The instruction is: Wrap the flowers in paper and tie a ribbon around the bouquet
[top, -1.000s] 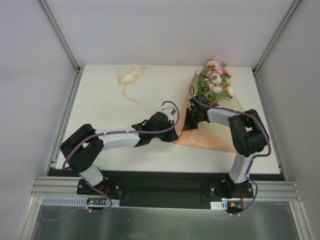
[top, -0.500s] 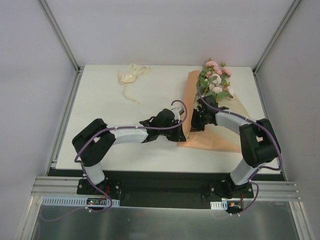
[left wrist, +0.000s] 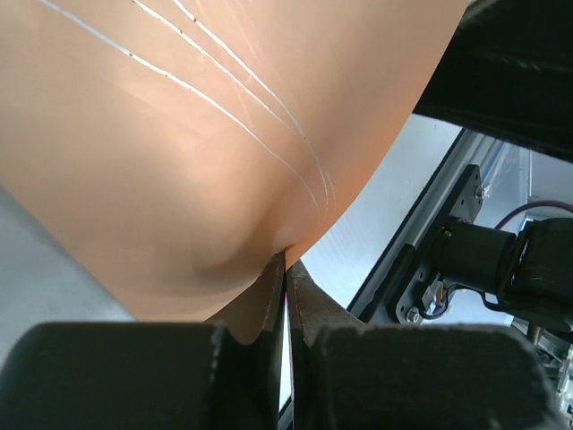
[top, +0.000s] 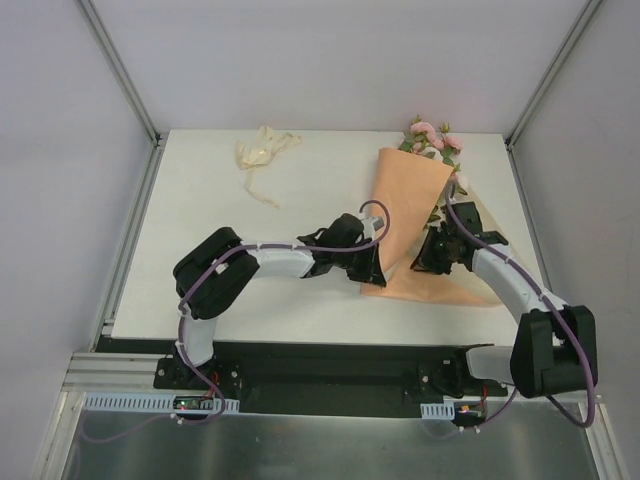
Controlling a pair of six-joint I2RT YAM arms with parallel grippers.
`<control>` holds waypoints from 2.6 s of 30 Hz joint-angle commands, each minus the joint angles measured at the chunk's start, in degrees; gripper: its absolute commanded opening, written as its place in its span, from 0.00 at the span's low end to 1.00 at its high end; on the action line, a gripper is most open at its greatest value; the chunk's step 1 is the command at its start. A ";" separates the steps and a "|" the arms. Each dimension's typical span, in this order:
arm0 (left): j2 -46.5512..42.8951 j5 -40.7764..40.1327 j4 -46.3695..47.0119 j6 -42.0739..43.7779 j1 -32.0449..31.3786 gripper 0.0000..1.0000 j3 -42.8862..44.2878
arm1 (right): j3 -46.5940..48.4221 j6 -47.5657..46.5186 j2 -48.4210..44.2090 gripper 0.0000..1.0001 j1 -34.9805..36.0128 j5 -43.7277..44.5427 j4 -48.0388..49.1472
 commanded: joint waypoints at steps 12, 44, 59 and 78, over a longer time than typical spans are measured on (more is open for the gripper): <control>4.37 5.48 2.56 -2.03 -0.11 0.00 4.72 | 0.80 1.75 2.44 0.68 -1.03 -12.71 3.80; 9.64 15.95 8.36 -2.47 4.81 0.04 1.38 | 0.63 -6.59 5.27 0.06 -1.73 3.01 -2.52; 11.93 16.03 9.76 -5.46 5.69 0.02 1.30 | 2.83 -2.13 -10.83 0.52 10.75 7.63 -11.86; 13.16 16.38 10.38 -8.89 5.86 0.01 5.69 | -4.38 -0.09 4.91 0.04 10.84 1.26 1.08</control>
